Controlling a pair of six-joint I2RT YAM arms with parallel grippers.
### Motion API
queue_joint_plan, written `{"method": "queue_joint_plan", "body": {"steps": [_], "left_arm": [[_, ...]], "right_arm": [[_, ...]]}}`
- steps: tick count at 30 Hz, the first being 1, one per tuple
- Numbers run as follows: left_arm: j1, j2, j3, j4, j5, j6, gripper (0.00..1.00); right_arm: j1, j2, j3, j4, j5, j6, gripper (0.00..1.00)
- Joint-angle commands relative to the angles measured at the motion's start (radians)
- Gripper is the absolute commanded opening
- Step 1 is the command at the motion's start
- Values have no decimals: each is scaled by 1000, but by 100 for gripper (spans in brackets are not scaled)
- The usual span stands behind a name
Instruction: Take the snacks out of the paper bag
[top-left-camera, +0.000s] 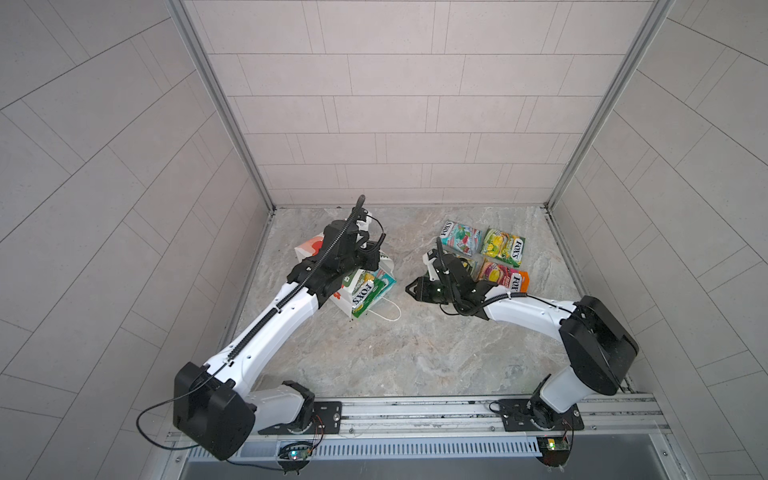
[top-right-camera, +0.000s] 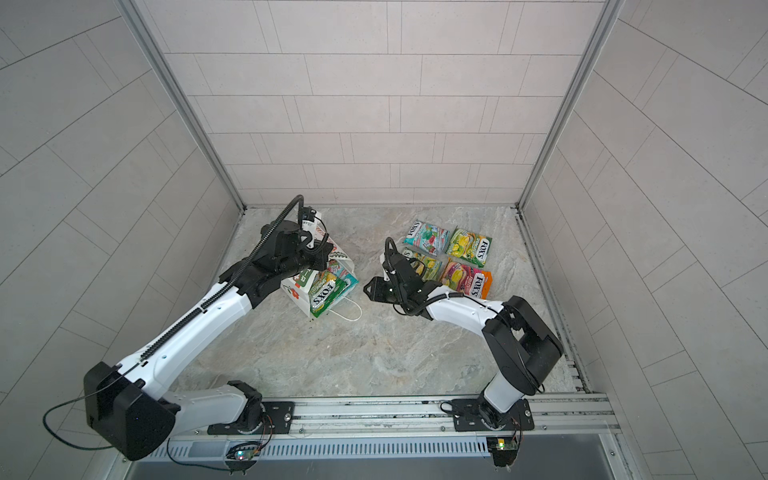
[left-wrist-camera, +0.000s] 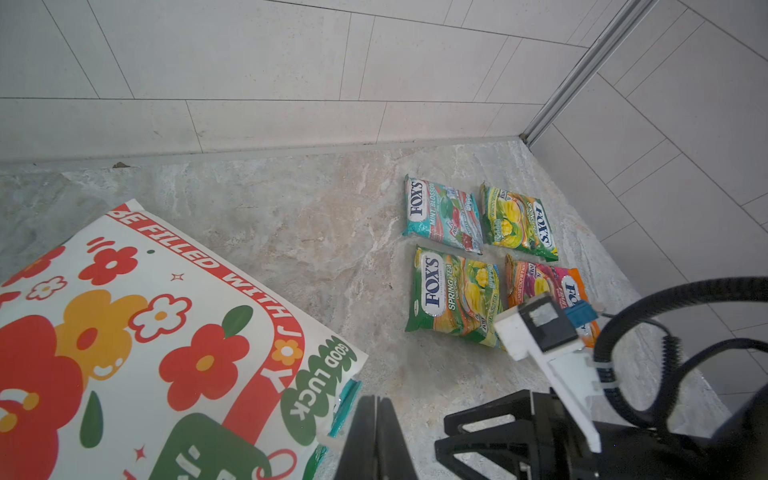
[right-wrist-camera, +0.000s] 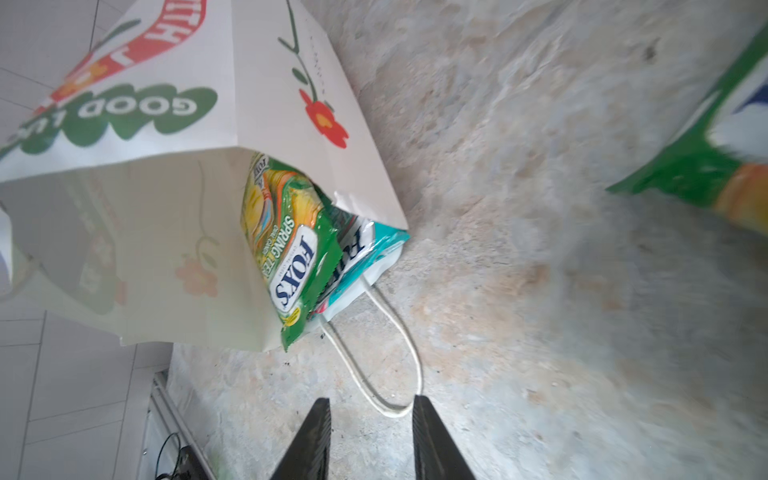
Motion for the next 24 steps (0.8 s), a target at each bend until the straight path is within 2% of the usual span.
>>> {"method": "queue_joint_plan", "body": {"steps": [1,4,10,16,24], "left_arm": [[13,-23,-24,89,64,-60,0],[24,-31,-52,149,70,-123,0],[29,-23,-52,166,112,-144,0],[29,-14,-49,167,140,-150,0],[30,-9,-48,167,153,-155,0]], "right_arm": [[28,54,2,129,-78,45,36],[31,107,3,188,-57,117,35],[27,198,-3,285,26,218,30],[7,290,32,388,-12,260,27],[-10,358,88,385,-46,272,27]]}}
